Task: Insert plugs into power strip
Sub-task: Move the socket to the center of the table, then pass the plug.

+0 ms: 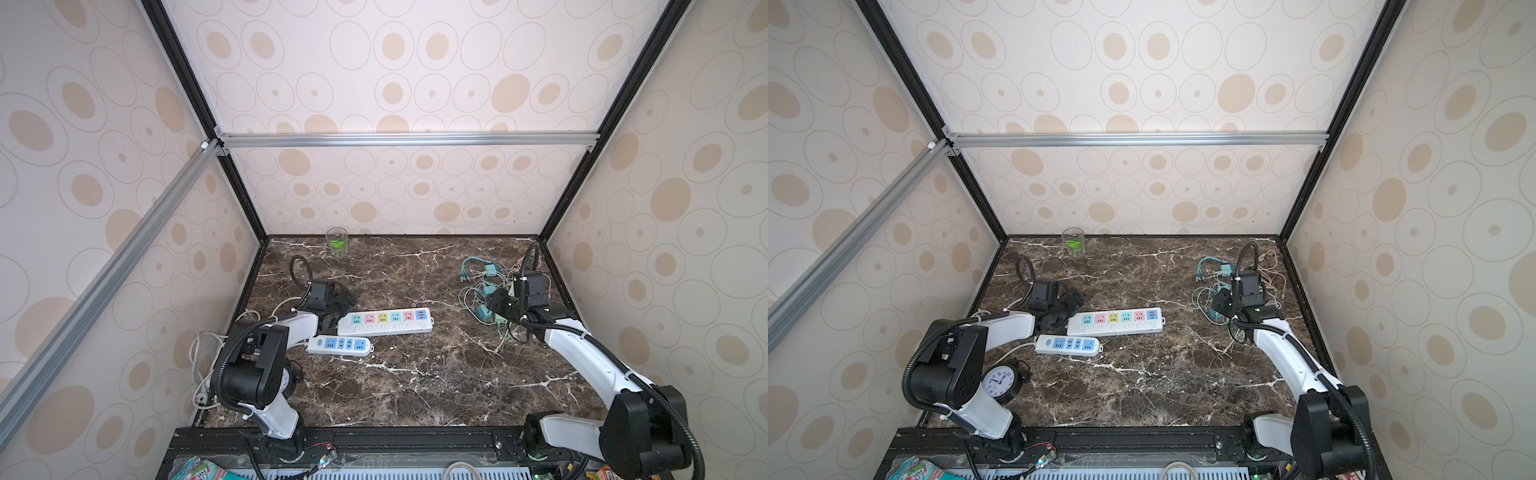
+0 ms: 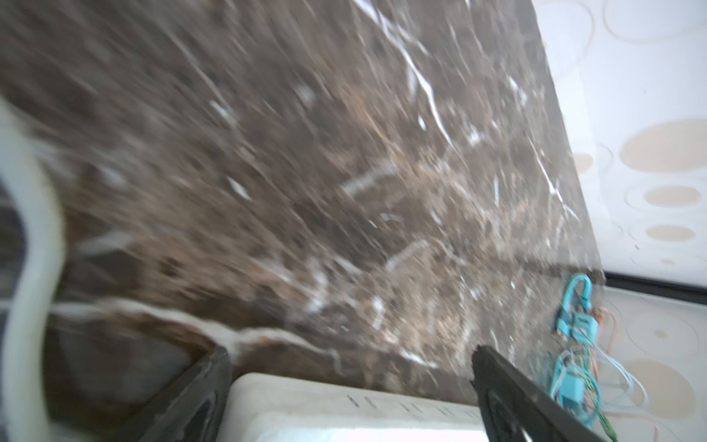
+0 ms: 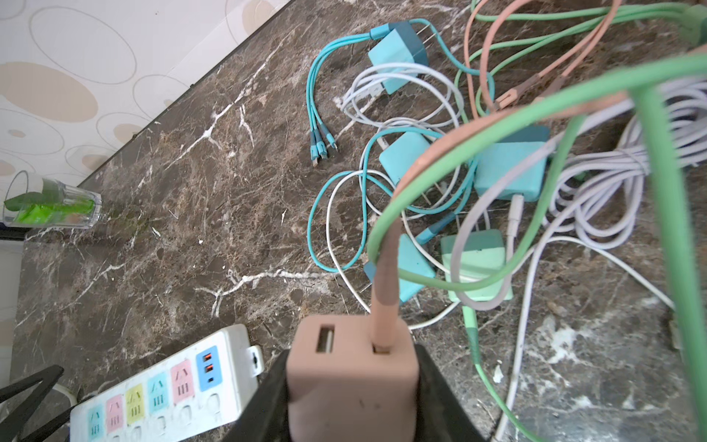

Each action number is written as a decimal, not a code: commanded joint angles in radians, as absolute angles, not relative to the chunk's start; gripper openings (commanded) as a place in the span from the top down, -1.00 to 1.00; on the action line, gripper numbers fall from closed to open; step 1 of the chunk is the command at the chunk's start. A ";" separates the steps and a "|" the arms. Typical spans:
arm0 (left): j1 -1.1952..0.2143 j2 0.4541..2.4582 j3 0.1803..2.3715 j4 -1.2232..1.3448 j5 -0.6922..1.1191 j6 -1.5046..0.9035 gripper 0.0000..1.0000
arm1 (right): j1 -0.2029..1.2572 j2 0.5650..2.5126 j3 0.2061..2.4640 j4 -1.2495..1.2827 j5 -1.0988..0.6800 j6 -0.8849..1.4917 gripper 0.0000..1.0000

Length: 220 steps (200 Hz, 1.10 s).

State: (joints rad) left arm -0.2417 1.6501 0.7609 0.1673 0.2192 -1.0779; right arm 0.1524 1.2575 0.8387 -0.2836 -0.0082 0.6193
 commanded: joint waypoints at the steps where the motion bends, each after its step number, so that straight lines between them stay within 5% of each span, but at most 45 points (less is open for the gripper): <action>1: -0.302 1.711 0.777 0.138 0.239 -1.147 -0.97 | 0.174 1.277 0.882 -0.250 -0.012 0.617 1.00; 67: -0.403 1.667 0.984 -0.038 0.085 -0.832 -0.97 | 0.296 1.330 0.888 -0.163 -0.101 0.755 1.00; 120: -0.500 1.553 1.025 0.098 0.402 -0.487 -0.96 | 0.414 1.448 0.893 -0.055 -0.151 1.075 0.96; 169: -0.564 1.560 1.030 0.307 0.736 -0.365 -0.58 | 0.438 1.478 0.878 0.048 -0.206 1.240 0.81; 220: -0.614 1.659 1.137 0.267 0.765 -0.312 -0.46 | 0.454 1.441 0.843 0.132 -0.191 1.369 0.68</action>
